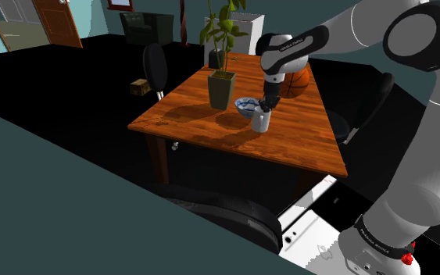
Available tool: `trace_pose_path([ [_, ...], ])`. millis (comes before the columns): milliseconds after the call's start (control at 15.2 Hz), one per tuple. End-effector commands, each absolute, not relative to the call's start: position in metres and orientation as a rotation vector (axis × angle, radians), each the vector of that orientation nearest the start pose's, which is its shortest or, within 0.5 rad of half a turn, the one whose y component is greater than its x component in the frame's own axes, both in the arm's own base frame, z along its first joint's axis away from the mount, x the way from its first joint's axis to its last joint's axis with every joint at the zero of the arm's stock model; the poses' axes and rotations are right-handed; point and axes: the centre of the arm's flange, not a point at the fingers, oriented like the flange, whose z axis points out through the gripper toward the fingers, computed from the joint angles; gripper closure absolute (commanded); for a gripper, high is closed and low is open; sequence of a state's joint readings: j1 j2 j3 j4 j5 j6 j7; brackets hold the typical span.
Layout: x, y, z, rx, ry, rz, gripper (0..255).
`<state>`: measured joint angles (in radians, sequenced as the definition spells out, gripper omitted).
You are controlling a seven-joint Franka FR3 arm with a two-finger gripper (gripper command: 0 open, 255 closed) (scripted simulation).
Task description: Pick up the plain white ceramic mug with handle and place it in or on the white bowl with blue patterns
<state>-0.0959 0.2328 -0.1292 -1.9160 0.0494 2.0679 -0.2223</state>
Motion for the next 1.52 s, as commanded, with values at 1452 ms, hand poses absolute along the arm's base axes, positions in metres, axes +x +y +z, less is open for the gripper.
trace_pose_path([
  [1452,0.585,-0.128,0.496,-3.109,0.040,0.115,255],
])
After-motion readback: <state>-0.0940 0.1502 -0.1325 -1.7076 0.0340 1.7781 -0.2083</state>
